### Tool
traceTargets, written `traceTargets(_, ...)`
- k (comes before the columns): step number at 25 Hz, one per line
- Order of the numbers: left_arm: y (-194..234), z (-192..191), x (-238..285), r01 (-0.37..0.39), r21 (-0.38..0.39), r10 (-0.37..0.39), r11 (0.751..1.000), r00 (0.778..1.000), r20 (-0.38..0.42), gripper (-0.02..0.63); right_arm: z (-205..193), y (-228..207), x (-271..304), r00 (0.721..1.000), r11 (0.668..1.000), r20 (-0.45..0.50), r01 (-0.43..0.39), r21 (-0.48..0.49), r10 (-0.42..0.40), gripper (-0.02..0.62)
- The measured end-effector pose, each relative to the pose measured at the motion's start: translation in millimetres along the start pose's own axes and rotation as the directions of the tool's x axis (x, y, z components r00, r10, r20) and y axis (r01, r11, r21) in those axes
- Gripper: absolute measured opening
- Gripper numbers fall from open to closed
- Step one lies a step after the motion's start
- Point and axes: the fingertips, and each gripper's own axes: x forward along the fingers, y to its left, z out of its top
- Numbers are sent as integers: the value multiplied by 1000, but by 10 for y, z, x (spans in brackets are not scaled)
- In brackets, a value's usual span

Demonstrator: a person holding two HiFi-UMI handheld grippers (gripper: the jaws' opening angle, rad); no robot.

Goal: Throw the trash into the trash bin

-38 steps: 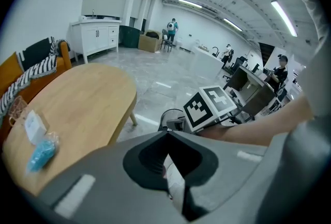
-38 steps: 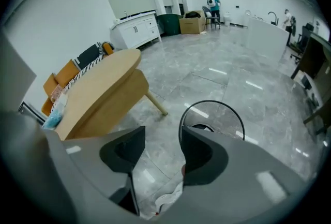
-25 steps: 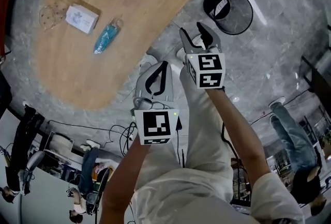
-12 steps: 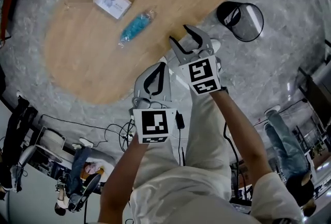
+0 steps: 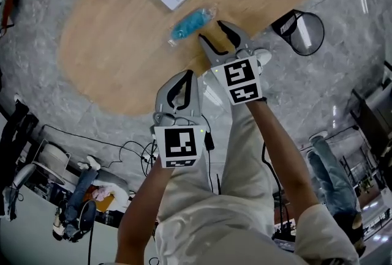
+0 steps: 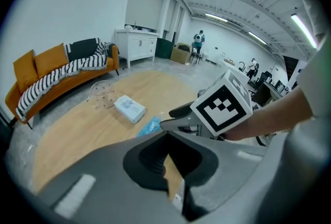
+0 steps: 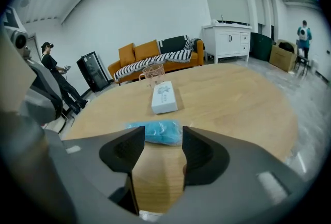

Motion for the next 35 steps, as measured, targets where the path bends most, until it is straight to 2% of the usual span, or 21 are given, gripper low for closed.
traceTargets(5,166,-73,-94,-17,-35,17,999,1000,3,0,34,137,215,999,999,-43,19,43,-17,252)
traceTargets(13,397,-191,-153,-34,-74,35,997,999,2,0,-60,193,481,989,998,-128,68,-13,-69,227)
traceTargets(15,432,-215,-147,-33,-78,33,996,999,0,0,-107,167,522,984,995,-147,92,-35,-97,144)
traceTargets(16,450,-228,-139,-32,-79,32,996,999,-2,0,-120,158,539,983,994,-151,99,-42,-105,79)
traceTargets(17,467,-238,-130,-31,-79,31,996,1000,-3,0,-126,157,553,983,994,-150,101,-44,-106,52)
traceTargets(24,507,-217,-117,-38,-82,38,996,999,-2,0,-53,177,481,988,995,-121,93,-31,-96,43)
traceTargets(35,158,17,28,-7,-37,7,999,1000,0,0,16,7,190,995,997,-65,71,11,-71,40)
